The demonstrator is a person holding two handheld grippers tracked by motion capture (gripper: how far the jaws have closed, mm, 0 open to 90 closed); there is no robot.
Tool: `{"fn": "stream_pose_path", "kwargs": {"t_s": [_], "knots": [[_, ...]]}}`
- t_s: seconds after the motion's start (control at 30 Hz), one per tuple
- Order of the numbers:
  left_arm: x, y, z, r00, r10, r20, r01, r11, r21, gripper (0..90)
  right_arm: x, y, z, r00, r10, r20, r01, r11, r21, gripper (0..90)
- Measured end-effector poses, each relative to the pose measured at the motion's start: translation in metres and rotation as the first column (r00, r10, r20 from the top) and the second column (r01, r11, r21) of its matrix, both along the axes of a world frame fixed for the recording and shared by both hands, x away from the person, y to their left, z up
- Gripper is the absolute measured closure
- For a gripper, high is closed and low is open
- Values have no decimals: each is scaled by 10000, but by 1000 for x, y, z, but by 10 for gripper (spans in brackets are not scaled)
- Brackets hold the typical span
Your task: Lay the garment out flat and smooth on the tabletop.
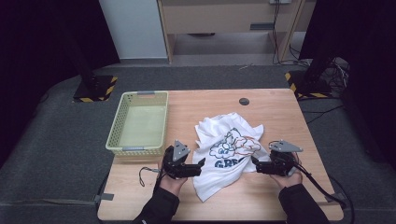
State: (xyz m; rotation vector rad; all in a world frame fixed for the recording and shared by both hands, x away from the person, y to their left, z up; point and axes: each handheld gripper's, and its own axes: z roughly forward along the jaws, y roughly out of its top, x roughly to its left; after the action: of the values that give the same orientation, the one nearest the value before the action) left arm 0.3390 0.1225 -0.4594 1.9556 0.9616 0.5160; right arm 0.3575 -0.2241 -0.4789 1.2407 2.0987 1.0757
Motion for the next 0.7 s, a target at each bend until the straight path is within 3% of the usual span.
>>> {"fn": "stream_pose_path", "kwargs": {"t_s": [0.7], "knots": [[-16,-6,-25,9978,-268,-611,324,9951,933,119,-2,13,-21,9985,-29,-551,-41,9919,-1269,71]]}}
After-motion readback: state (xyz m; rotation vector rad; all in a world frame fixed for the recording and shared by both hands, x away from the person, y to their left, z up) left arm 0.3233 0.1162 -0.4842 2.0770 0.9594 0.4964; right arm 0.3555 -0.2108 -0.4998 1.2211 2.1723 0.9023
